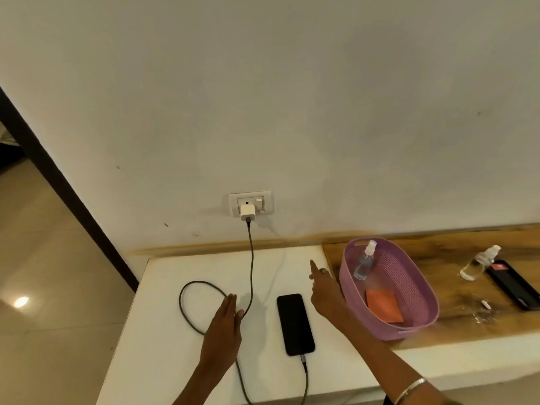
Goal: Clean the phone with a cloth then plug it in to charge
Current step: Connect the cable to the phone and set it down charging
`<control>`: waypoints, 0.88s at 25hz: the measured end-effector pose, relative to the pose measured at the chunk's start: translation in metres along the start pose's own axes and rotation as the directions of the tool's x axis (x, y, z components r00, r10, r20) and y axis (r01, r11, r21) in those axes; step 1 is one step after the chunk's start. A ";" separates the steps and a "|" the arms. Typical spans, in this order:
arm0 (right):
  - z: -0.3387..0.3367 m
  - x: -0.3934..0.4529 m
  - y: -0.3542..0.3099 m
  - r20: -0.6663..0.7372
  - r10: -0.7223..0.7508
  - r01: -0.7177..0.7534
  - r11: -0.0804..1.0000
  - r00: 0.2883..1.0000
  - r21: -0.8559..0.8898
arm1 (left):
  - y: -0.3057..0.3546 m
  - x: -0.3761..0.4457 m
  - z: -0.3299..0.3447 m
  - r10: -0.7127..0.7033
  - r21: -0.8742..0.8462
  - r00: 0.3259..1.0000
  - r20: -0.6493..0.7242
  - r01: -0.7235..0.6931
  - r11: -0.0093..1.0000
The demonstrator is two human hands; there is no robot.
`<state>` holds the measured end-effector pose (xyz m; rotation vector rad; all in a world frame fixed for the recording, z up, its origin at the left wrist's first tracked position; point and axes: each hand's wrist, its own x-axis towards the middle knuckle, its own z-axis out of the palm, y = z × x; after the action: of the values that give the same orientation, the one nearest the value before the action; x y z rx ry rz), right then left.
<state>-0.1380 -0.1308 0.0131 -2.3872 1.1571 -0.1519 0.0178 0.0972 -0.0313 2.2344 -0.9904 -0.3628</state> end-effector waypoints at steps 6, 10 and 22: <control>0.025 -0.068 0.042 0.140 0.160 -0.175 0.979 0.977 0.106 | -0.001 -0.015 0.002 -0.047 0.123 0.999 -0.005 0.048 0.991; 0.048 -0.100 0.041 0.159 0.224 -0.244 0.962 0.962 0.121 | 0.003 -0.024 0.003 -0.050 0.193 0.999 0.015 0.046 0.980; 0.080 -0.120 0.008 0.083 0.362 -0.371 0.902 0.929 0.221 | -0.004 -0.029 0.006 -0.082 0.279 0.990 0.117 0.046 0.959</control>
<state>-0.1960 -0.0140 -0.0482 -1.9226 1.4593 -0.1060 -0.0026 0.1181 -0.0390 2.5259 -1.0932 -0.4224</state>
